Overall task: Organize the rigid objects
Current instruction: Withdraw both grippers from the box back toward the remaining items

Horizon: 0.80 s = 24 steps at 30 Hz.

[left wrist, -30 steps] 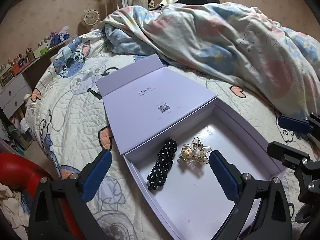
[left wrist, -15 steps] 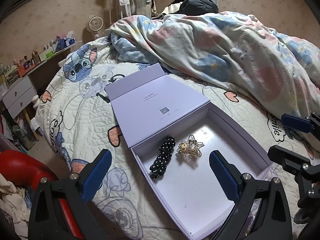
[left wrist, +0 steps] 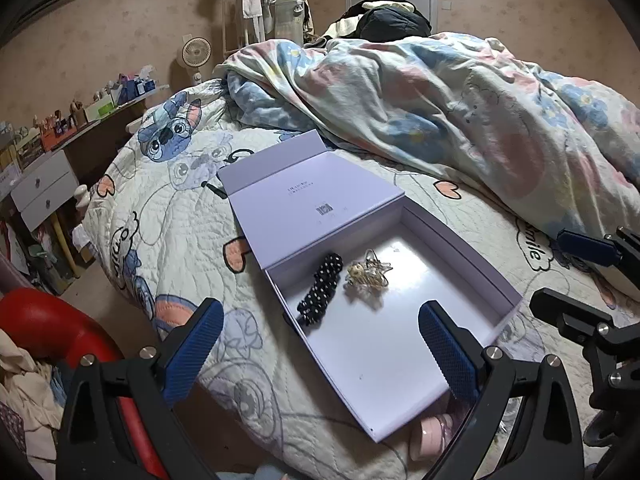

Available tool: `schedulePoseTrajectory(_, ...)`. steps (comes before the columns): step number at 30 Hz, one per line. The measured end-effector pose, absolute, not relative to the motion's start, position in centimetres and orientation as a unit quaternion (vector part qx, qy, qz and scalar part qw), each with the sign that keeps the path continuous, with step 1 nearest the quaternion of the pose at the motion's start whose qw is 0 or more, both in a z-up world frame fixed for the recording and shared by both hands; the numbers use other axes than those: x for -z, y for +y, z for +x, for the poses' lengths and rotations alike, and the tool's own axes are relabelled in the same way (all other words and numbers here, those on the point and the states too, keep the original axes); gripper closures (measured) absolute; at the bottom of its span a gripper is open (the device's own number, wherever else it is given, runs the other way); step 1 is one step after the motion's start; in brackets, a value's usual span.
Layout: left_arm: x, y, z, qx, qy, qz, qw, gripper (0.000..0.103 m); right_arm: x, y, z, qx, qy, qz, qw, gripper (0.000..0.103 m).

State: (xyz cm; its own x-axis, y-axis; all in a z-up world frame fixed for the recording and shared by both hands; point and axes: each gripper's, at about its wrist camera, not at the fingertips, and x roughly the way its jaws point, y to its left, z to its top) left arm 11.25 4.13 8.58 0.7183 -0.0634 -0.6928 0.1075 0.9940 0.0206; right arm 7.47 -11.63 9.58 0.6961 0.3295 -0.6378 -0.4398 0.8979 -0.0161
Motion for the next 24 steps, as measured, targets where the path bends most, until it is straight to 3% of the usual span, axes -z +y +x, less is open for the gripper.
schedulePoseTrajectory(24, -7.2, 3.4, 4.3, 0.075, 0.366, 0.036, 0.927, 0.003, -7.6, -12.6, 1.3, -0.204, 0.343, -0.066, 0.915, 0.033)
